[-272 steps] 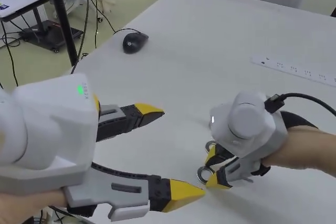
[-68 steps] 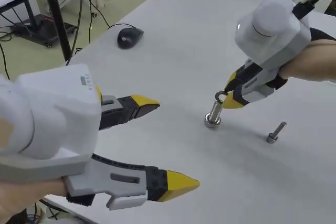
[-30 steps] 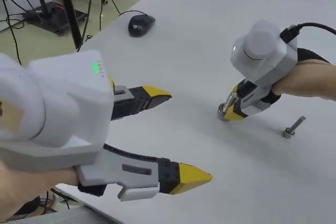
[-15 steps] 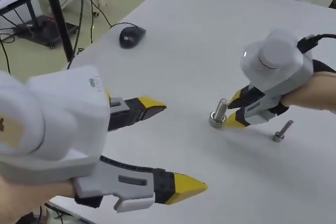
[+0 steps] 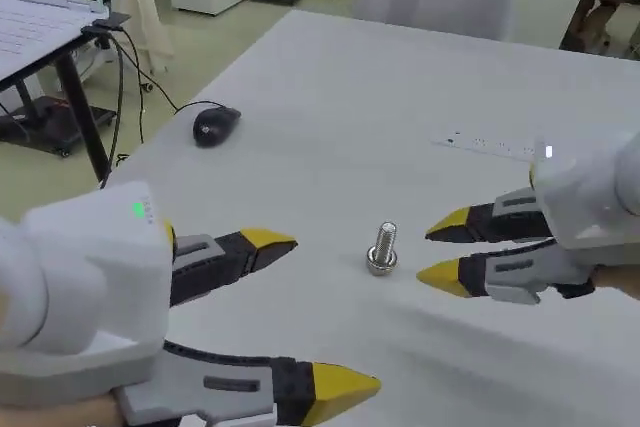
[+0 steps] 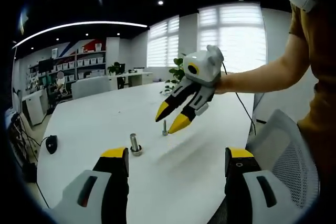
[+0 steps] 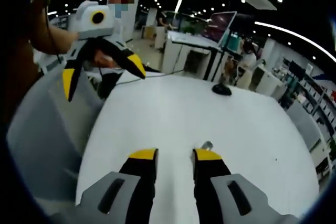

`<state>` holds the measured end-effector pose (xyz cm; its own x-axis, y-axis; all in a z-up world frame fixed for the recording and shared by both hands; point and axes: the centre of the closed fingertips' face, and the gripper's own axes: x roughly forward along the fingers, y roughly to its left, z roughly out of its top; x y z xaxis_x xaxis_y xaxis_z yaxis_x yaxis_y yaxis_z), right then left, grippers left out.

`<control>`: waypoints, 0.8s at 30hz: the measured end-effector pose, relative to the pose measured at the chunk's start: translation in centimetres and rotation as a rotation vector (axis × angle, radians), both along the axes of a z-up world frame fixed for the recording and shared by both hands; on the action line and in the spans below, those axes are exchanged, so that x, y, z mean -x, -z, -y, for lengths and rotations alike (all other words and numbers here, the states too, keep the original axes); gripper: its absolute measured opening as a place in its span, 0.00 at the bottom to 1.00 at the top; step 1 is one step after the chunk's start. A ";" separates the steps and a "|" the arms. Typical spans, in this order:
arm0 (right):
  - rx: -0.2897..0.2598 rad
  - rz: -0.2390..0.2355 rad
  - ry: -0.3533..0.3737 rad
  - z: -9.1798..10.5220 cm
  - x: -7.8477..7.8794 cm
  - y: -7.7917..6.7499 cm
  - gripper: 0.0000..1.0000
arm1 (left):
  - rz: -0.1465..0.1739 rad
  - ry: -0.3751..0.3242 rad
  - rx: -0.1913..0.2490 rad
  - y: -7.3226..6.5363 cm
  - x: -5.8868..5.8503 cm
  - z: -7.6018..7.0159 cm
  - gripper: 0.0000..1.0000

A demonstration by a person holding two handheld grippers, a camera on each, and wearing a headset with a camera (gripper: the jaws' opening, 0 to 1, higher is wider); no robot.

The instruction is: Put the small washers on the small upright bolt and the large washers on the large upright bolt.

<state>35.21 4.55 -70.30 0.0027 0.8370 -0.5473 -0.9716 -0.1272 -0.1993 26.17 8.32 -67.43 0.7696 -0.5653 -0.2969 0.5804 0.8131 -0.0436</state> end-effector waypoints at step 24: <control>-0.264 -0.283 0.291 10.9 6.5 -0.1 0.45 | 0.017 0.135 0.059 -1.9 2.1 3.4 0.75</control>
<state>28.73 -6.37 -70.21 0.1386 0.9340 -0.3294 -0.9802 0.1768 0.0890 24.05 4.89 -65.49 0.6901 -0.6801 -0.2475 0.6854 0.7240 -0.0784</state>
